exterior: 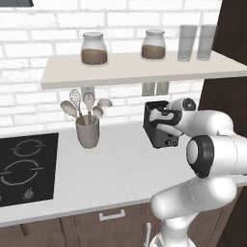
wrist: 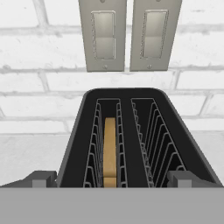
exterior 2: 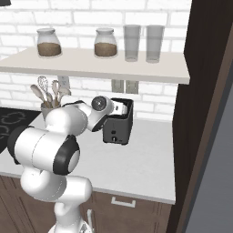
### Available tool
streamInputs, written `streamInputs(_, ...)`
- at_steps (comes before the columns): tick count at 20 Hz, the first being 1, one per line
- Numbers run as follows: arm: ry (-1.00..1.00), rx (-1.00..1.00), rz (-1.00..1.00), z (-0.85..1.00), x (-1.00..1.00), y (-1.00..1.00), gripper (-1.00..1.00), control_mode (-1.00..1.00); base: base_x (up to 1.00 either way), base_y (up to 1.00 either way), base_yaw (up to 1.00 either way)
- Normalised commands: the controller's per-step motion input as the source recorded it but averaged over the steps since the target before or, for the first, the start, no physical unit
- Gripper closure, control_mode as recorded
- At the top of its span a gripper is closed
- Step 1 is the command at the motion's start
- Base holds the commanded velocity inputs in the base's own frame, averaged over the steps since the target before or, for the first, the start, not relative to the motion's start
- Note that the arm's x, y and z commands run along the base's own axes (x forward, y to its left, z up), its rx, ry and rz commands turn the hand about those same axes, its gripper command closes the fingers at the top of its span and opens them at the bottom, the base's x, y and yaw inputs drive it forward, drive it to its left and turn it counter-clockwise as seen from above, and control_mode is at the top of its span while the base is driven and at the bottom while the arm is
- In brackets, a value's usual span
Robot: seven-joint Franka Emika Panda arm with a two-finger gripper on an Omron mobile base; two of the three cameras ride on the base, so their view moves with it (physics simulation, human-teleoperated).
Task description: Start the toaster. Once the lever pops up, take the bread to the plate on the dining counter.
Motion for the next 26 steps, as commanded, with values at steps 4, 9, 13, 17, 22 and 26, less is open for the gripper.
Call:
streamInputs(4,0.00,0.00,0.00,0.00,0.00,0.00,-1.00,-1.00,0.00,0.00,0.00)
streamInputs(9,0.00,0.00,0.00,0.00,0.00,0.00,-1.00,-1.00,0.00,0.00,0.00)
streamInputs(13,0.00,0.00,0.00,0.00,0.00,0.00,-1.00,-1.00,0.00,0.00,0.00)
streamInputs(17,0.00,0.00,0.00,0.00,0.00,0.00,-1.00,-1.00,0.00,0.00,0.00)
streamInputs(22,0.00,0.00,0.00,0.00,0.00,0.00,-1.00,-1.00,0.00,0.00,0.00)
streamInputs(26,0.00,0.00,0.00,0.00,0.00,0.00,-1.00,-1.00,0.00,0.00,0.00)
